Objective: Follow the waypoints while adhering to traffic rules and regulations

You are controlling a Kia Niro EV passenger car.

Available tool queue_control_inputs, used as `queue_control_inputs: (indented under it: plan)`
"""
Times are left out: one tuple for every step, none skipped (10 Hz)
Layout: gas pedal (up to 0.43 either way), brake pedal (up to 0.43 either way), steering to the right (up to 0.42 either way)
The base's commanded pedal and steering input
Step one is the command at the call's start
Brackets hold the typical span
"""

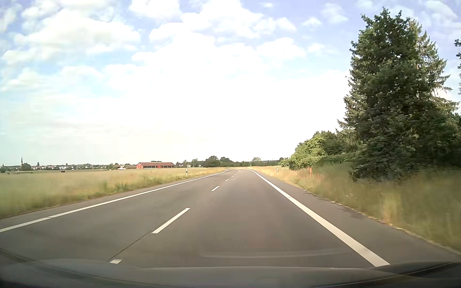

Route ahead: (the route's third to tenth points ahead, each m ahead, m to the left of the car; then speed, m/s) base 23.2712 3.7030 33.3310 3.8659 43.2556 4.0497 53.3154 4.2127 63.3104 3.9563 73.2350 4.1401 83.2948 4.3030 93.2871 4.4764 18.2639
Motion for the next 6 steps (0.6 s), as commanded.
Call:
queue_control_inputs:
  plan:
    - [0.110, 0.030, 0.001]
    - [0.110, 0.024, 0.001]
    - [0.110, 0.030, 0.001]
    - [0.110, 0.024, 0.001]
    - [0.110, 0.024, 0.001]
    - [0.110, 0.030, 0.001]
